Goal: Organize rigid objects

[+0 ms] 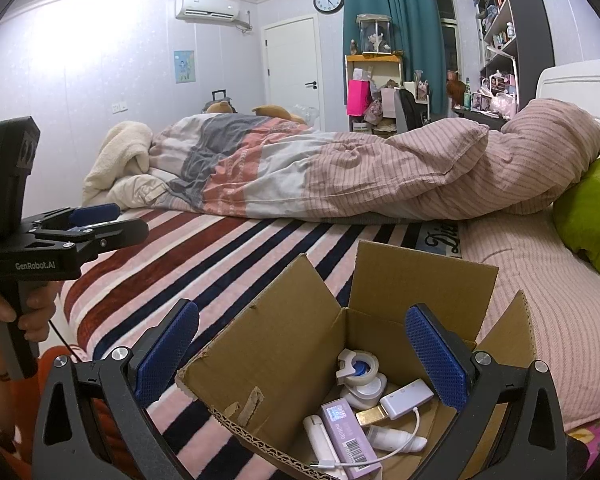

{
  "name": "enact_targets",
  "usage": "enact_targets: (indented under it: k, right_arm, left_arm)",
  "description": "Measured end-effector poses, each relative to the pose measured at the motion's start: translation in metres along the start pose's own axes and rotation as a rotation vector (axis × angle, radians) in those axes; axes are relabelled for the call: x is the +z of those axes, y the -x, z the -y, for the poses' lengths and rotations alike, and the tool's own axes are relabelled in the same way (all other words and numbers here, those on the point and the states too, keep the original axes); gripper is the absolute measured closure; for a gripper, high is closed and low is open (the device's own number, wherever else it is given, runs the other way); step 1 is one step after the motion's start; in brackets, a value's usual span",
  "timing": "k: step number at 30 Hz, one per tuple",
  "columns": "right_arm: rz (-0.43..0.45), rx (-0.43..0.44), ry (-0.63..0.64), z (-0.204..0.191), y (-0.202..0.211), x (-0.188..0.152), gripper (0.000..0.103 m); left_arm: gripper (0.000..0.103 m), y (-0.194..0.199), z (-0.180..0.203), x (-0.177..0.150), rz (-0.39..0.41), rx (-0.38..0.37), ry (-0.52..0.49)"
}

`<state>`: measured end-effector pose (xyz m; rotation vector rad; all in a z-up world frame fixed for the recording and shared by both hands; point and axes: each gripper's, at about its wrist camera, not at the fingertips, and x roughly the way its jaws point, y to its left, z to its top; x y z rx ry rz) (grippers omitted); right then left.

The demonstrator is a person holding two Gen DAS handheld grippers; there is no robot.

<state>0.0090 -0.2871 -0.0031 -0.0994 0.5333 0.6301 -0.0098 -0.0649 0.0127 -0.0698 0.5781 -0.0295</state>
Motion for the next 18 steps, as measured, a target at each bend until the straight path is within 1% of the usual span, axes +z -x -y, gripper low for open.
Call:
enact_targets:
  k: [18]
  right_arm:
    - [0.000, 0.002, -0.001, 0.0021, -0.0003, 0.0000, 0.000]
  left_arm:
    - [0.010, -0.0006, 0.0008, 0.0002, 0.000, -0.003, -0.003]
